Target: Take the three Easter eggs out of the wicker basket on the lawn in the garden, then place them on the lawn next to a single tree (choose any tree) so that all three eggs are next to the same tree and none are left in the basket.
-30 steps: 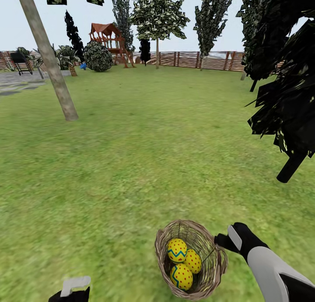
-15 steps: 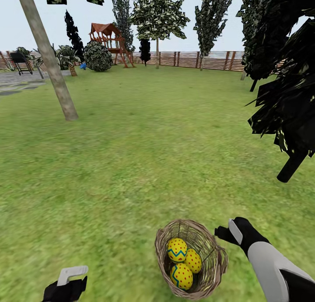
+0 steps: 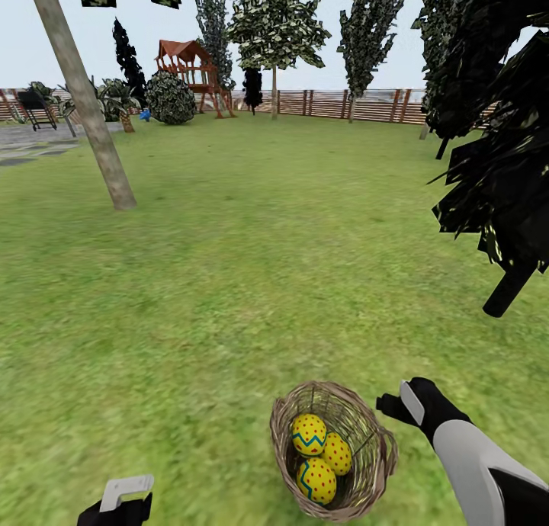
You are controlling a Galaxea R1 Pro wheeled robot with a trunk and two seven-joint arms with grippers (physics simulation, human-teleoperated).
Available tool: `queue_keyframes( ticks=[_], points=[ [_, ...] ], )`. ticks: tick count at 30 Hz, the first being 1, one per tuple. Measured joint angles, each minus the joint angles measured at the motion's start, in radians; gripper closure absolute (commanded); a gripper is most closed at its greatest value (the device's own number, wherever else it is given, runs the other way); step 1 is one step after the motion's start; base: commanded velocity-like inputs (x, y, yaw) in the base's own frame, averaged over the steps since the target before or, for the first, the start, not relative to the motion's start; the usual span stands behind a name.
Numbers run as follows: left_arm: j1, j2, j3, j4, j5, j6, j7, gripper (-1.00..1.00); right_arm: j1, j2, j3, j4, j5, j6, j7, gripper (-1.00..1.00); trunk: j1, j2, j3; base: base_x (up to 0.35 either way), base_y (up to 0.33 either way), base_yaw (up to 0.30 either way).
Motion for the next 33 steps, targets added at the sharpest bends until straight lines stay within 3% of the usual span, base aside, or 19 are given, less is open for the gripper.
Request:
queue_keyframes(
  ticks=[9, 19, 24, 30, 33],
  points=[
    [-0.001, 0.0, 0.0, 0.019, 0.0, -0.002, 0.0, -1.0, 0.0, 0.005, 0.0, 0.011, 0.0, 0.008, -0.003, -1.0, 0.034, -0.063, -0.028, 0.0, 0.0, 0.0],
    [-0.001, 0.0, 0.0, 0.047, 0.001, -0.002, 0.0, -1.0, -0.001, 0.005, 0.001, 0.019, 0.001, 0.014, -0.005, -1.0, 0.035, -0.063, -0.028, 0.0, 0.0, 0.0],
    [-0.001, 0.0, 0.0, 0.049, 0.0, -0.002, 0.0, -1.0, -0.001, 0.005, 0.001, 0.023, 0.004, 0.015, -0.008, -1.0, 0.054, -0.098, -0.044, 0.0, 0.0, 0.0],
    [-0.001, 0.0, 0.0, 0.051, -0.001, -0.002, 0.0, -1.0, -0.002, 0.007, 0.001, 0.025, 0.018, 0.016, -0.068, -1.0, 0.077, -0.14, -0.063, 0.0, 0.0, 0.0],
    [-0.001, 0.0, 0.0, 0.051, -0.001, -0.002, 0.0, -1.0, -0.002, 0.009, 0.0, 0.025, 0.02, 0.016, -0.085, -1.0, 0.077, -0.14, -0.063, 0.0, 0.0, 0.0]
  ],
)
